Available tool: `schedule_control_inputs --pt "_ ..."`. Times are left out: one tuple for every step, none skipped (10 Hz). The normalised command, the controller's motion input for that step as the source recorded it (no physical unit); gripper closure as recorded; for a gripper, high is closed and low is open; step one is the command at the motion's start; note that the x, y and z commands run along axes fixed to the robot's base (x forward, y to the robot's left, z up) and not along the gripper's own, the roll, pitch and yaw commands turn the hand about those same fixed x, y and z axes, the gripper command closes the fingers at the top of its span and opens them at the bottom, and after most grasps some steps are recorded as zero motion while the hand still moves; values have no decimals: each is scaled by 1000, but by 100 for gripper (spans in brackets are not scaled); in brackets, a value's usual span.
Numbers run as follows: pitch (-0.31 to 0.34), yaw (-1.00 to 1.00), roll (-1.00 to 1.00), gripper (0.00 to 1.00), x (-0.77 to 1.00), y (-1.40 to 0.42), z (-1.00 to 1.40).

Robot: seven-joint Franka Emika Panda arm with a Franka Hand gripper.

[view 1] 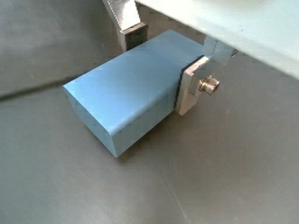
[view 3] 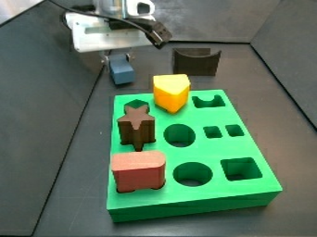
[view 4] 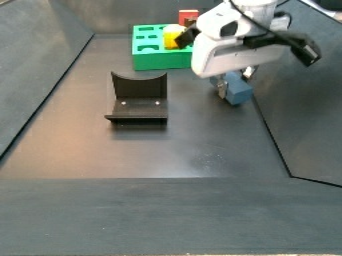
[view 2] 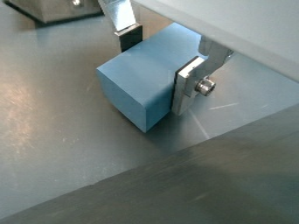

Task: Pick up the rectangle object. Move up. Place the rectangle object on the fixture. Regrasp the rectangle object. Move to above the board. Insert the rectangle object.
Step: Move up, then place the rectangle object on the fixture.

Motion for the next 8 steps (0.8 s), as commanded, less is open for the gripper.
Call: schedule_control_inputs --pt "57 -5 -1 100 -51 -6 582" --pt "58 -5 0 100 -28 -3 410" --pt "52 -5 0 100 -20 -1 268" --pt "0 0 0 100 0 0 1000" --pt "-7 0 0 100 4 1 1000" --pt "4 0 0 100 -1 1 1000" --pt "17 -1 0 100 -7 1 1000" --pt "24 -2 -1 100 -9 1 1000"
